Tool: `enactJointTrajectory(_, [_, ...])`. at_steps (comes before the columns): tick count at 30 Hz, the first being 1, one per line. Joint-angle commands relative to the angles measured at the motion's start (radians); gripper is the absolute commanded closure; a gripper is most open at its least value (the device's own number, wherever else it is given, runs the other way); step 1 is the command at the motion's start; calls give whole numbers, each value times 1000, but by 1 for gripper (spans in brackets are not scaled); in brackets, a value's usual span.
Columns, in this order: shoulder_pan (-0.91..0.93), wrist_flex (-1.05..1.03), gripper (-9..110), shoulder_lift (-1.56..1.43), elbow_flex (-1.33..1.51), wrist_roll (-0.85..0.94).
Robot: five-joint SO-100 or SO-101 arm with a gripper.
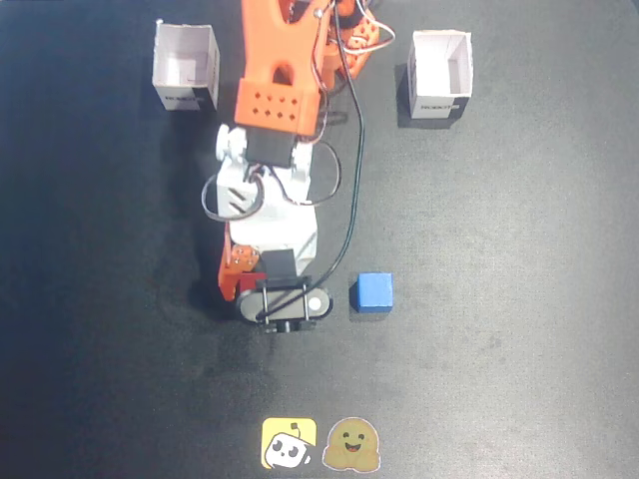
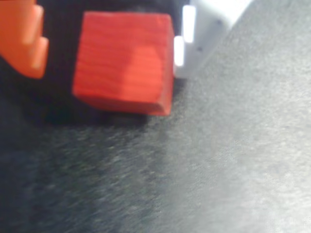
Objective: Put the red cube in the right box and the blue cube in the left box.
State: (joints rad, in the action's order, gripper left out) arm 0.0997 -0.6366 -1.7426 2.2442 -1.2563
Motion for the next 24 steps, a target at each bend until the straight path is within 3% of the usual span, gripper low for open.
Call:
enactJointTrajectory(1, [-12, 14, 80, 2, -51, -11])
enactJointTrajectory(24, [2, 123, 80, 58, 69, -6])
